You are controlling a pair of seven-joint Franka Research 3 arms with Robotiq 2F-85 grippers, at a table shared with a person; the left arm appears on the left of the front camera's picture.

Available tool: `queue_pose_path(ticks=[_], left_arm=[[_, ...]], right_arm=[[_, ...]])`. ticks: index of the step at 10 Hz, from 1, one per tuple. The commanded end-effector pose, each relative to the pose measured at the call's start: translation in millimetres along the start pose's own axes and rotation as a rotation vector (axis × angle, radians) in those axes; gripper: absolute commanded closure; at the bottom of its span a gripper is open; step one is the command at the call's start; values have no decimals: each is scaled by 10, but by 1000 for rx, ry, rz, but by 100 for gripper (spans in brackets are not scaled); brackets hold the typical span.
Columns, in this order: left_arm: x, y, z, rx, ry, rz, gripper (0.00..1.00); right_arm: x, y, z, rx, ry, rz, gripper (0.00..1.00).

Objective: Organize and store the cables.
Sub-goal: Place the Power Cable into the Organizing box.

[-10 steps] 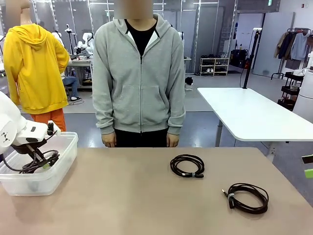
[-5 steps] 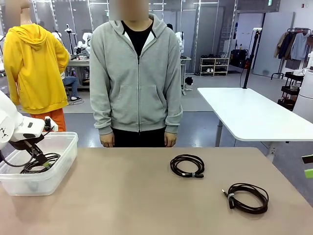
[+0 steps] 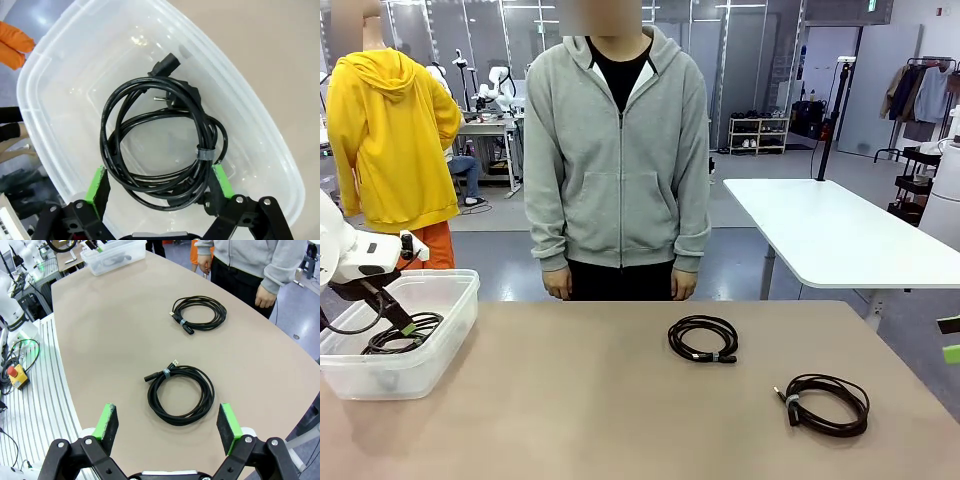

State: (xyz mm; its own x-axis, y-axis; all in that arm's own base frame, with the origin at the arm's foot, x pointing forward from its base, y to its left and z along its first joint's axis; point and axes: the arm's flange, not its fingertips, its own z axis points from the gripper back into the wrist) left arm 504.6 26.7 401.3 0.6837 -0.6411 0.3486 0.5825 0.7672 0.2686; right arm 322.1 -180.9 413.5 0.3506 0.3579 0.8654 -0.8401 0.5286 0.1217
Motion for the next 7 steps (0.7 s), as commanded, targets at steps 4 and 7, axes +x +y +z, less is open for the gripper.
queue_pose_path(ticks=[4,7], left_arm=[[21,-33,-18,-6,-1,-25,0],[21,-33,-18,-6,-1,-25,0]], right_arm=[[-11,-20,5,0,-15,21,0],[-11,-20,5,0,-15,21,0]])
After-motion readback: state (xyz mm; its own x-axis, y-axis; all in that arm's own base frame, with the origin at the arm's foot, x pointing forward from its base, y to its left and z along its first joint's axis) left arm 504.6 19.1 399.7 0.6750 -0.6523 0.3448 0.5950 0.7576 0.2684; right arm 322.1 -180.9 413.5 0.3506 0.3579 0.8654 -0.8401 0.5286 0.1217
